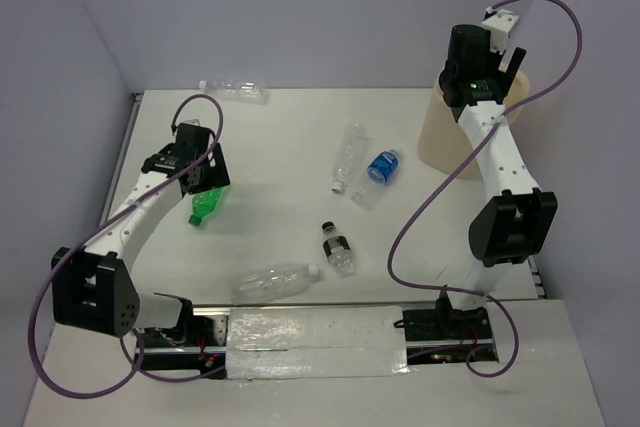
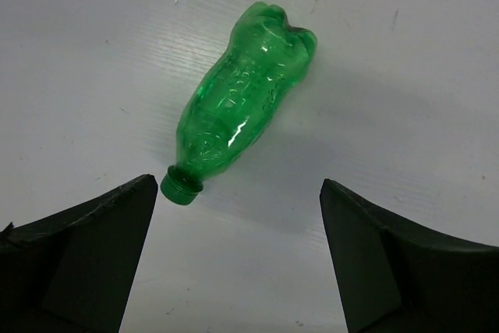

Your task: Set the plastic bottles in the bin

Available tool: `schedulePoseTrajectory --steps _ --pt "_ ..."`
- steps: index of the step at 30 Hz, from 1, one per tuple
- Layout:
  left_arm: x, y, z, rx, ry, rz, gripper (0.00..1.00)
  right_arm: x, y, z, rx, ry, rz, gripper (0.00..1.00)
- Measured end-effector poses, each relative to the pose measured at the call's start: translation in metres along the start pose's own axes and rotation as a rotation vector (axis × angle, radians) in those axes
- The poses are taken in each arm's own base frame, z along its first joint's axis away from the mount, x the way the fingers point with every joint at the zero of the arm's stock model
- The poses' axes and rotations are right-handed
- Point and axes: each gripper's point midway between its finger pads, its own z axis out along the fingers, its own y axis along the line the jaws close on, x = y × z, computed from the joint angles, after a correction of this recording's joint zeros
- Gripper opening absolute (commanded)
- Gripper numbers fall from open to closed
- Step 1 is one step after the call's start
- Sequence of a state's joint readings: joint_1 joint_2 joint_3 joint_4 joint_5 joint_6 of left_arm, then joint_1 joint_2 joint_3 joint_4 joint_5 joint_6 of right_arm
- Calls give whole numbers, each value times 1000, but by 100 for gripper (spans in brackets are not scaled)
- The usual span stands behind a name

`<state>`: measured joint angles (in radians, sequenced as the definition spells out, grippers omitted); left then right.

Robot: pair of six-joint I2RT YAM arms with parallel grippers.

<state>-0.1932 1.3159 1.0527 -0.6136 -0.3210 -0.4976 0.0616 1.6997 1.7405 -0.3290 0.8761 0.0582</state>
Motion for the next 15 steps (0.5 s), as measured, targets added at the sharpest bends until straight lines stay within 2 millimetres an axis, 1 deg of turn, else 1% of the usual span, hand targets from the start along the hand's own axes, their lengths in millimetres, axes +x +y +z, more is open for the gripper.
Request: schedulePoseTrajectory --steps 7,10,12,15 --pt "15 10 19 -82 69 36 99 1 3 -3 -27 14 11 100" --pt "17 11 26 -100 79 51 99 -1 1 -10 -58 26 24 100" --pt "18 12 34 -115 87 69 99 -9 -3 -19 -82 24 57 100" --pt "24 14 52 -161 125 98 99 -29 -18 -41 -122 1 132 100"
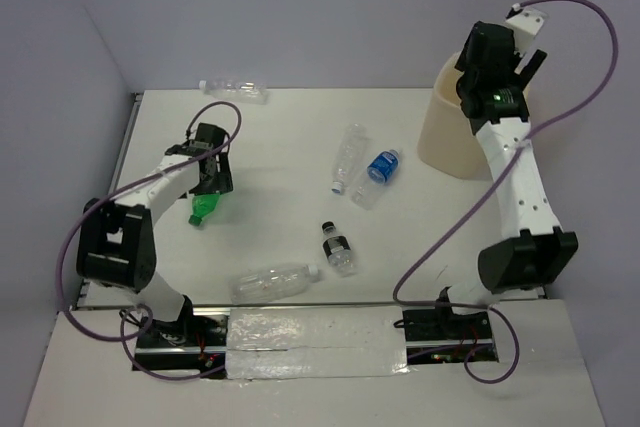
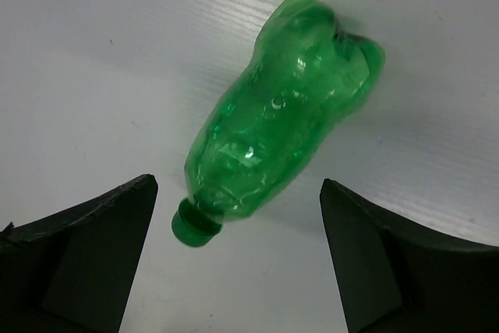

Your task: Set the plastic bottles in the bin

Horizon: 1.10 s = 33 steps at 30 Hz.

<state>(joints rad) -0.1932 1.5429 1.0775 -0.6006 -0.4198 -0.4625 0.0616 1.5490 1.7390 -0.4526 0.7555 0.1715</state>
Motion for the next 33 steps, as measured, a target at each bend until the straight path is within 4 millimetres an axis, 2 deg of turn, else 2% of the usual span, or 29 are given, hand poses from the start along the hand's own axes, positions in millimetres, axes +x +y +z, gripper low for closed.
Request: schedulePoseTrajectory --steps 6,8,11,16,18,21,23,28,31,33 --pt "-2 -11 36 -47 53 46 99 -46 -32 -54 -62 -90 152 100" --pt "1 -14 41 -41 65 48 92 -51 -41 -66 -71 -106 181 100" --pt "3 -19 45 -22 72 43 78 -51 -46 -74 -86 -105 196 100" --pt "0 -30 42 38 70 34 59 -34 -42 -76 -110 -38 168 100" --pt "0 -41 34 110 78 29 59 -30 -31 -79 -164 6 148 100" --pt "-11 -68 5 291 43 12 59 -32 -1 -91 -301 58 124 100" --pt "-24 -91 -29 449 -11 10 59 -33 27 -112 -443 88 111 100" --pt "-73 -147 -140 868 -198 32 58 -35 99 -189 -834 155 65 100" --pt "-87 -162 -193 1075 -281 53 57 -21 133 -232 -1037 220 49 100" --pt "-88 -168 -218 1176 -301 64 57 -5 149 -254 -1147 285 52 100"
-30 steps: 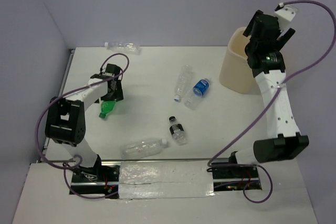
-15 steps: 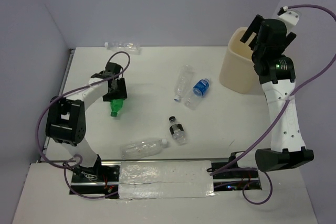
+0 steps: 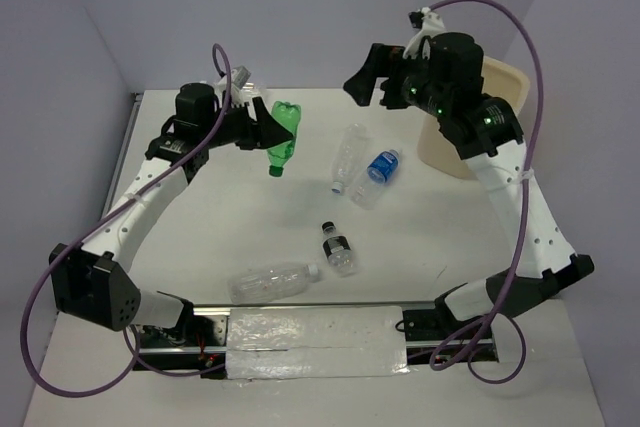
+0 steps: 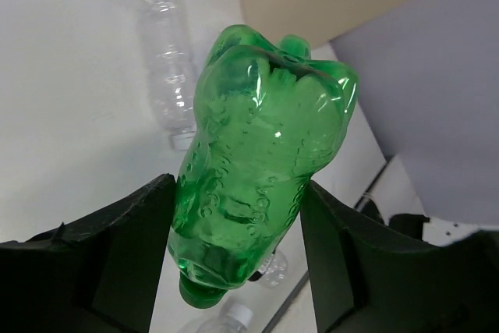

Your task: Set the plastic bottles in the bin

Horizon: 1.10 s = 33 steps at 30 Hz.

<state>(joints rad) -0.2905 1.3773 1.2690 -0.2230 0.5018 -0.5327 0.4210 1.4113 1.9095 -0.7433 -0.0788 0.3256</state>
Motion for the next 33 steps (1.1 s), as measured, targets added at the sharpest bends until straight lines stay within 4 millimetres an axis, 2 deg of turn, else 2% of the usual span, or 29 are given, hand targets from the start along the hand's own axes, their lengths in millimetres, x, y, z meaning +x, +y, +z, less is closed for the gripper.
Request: schedulePoseTrajectory --steps 3,6,12,18,20,23,24,25,27,28,29,33 --pt "-3 -23 0 106 0 -10 57 29 22 15 -122 86 64 100" --pt "4 -33 0 156 22 -25 57 51 35 33 -189 155 119 100" --pt "11 -46 1 201 50 -22 57 95 60 66 -273 290 176 100" --pt "14 -52 1 222 63 -18 58 123 76 81 -307 370 191 99" --pt "15 -52 1 225 64 -17 58 130 78 85 -308 386 196 92" --pt "15 -53 1 226 65 -17 58 137 80 90 -306 407 208 77" --pt "15 -52 1 225 66 -18 59 138 81 91 -312 409 211 61" --pt "16 -51 1 221 69 -19 60 138 83 92 -321 410 213 54" --pt "17 -51 1 219 72 -21 76 139 83 92 -316 409 216 35" --pt "17 -51 1 219 72 -20 95 139 83 93 -307 408 224 32" --pt "17 -51 1 217 70 -16 99 139 83 93 -307 406 224 30" --pt "18 -51 0 213 80 -11 99 140 71 100 -235 383 220 30"
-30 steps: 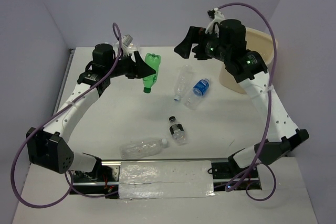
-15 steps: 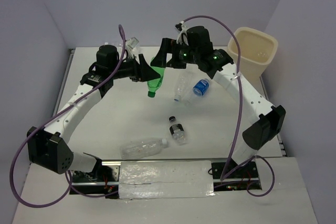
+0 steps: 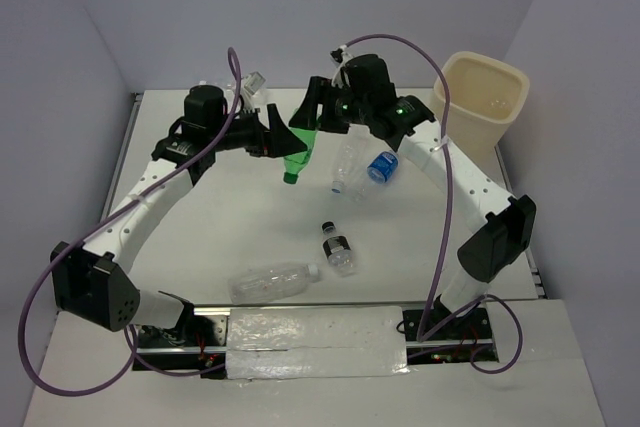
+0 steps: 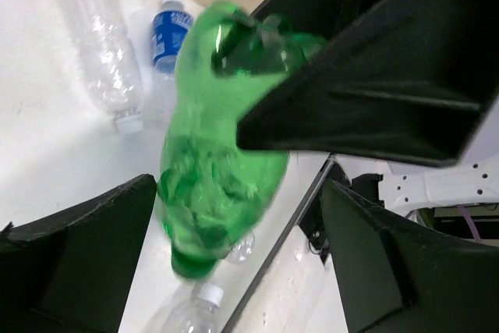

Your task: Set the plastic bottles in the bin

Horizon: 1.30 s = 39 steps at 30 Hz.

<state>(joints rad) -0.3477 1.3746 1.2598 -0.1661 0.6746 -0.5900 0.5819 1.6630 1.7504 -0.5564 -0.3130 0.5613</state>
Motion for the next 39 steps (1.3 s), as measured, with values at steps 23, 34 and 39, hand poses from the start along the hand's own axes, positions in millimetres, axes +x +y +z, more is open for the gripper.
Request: schedulePoseTrajectory --steps 23,34,39 --pt "90 56 -63 -429 202 76 98 -194 -217 -265 1095 -729 35 33" --pt "136 62 -45 -511 374 137 98 -206 -279 -323 1254 -805 127 33" --pt "148 59 -43 -521 415 162 98 -201 -311 -297 1271 -743 143 35"
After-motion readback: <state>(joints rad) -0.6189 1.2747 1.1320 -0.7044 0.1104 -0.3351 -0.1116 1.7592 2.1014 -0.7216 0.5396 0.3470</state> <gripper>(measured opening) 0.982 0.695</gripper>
